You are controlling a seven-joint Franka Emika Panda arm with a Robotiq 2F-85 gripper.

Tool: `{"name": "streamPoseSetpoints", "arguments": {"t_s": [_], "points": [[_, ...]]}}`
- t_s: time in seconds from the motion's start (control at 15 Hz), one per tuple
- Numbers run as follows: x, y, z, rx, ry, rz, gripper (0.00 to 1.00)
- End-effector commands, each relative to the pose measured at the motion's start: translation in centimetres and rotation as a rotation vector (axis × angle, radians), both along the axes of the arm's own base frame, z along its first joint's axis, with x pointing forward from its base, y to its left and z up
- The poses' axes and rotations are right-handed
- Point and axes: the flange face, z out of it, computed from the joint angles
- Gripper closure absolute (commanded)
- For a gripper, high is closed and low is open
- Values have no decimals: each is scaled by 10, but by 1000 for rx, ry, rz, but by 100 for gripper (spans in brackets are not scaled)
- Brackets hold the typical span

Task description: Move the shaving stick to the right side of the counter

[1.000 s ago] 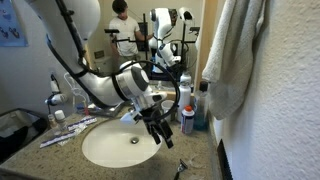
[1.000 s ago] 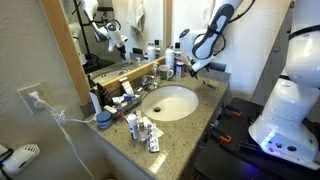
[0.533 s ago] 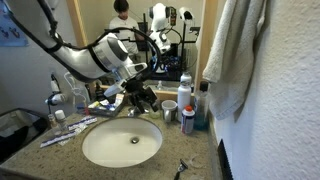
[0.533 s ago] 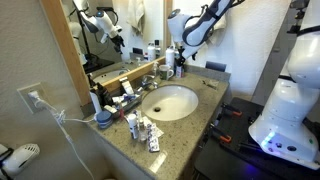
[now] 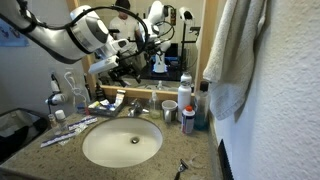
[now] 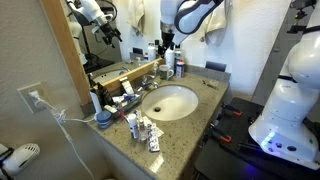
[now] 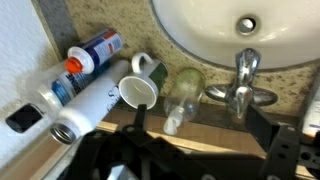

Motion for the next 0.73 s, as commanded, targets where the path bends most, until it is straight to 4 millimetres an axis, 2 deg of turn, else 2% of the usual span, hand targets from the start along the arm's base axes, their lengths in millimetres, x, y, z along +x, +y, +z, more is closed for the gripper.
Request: {"name": "streamPoseSetpoints", "arguments": {"t_s": [0.0,0.27,0.67], "points": [[4,15,22,68,-36,179,0],[8,25,29,166,-34,319,0],[9,26,28,219,6,391,0]]}}
